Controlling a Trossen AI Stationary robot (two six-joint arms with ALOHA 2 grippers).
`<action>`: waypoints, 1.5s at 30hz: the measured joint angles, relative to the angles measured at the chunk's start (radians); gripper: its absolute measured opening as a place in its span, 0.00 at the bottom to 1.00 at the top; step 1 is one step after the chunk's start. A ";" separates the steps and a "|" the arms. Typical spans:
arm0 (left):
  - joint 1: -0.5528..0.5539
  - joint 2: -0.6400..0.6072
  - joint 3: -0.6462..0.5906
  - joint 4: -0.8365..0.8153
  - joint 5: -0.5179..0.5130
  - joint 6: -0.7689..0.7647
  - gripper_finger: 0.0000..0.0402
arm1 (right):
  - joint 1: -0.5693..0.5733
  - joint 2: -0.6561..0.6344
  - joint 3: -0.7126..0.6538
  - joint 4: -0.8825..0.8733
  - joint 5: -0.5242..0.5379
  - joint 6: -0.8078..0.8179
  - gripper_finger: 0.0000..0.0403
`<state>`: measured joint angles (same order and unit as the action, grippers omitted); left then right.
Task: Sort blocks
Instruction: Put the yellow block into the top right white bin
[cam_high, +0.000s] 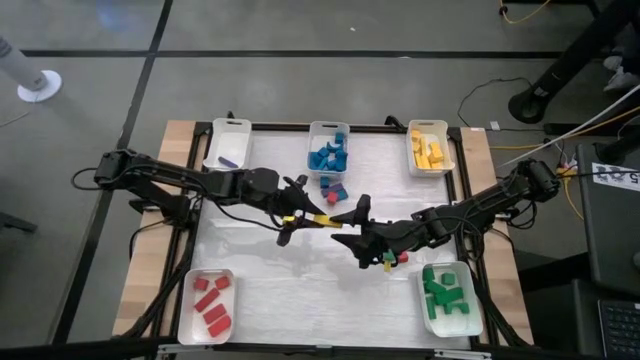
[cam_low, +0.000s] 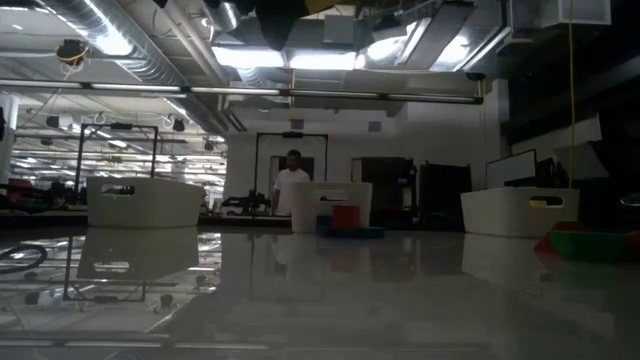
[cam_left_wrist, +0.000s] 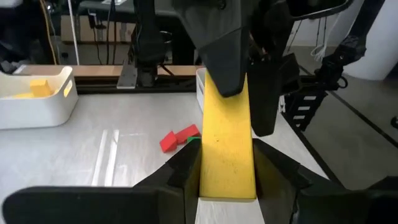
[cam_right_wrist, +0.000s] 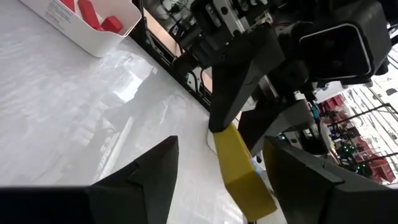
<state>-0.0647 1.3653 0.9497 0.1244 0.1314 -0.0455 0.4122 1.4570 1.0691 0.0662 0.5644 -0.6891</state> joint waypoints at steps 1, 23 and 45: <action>0.000 0.000 0.000 -0.001 0.000 -0.009 0.27 | 0.000 0.000 0.000 0.000 0.000 0.000 0.58; -0.001 0.000 0.000 0.000 0.006 -0.087 0.28 | -0.037 0.000 0.000 0.012 -0.035 -0.028 0.46; 0.000 0.000 0.000 -0.001 0.038 -0.122 0.28 | -0.085 0.000 -0.001 0.010 -0.150 -0.025 0.20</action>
<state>-0.0643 1.3655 0.9497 0.1230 0.1695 -0.1679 0.3275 1.4574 1.0679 0.0765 0.4149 -0.7141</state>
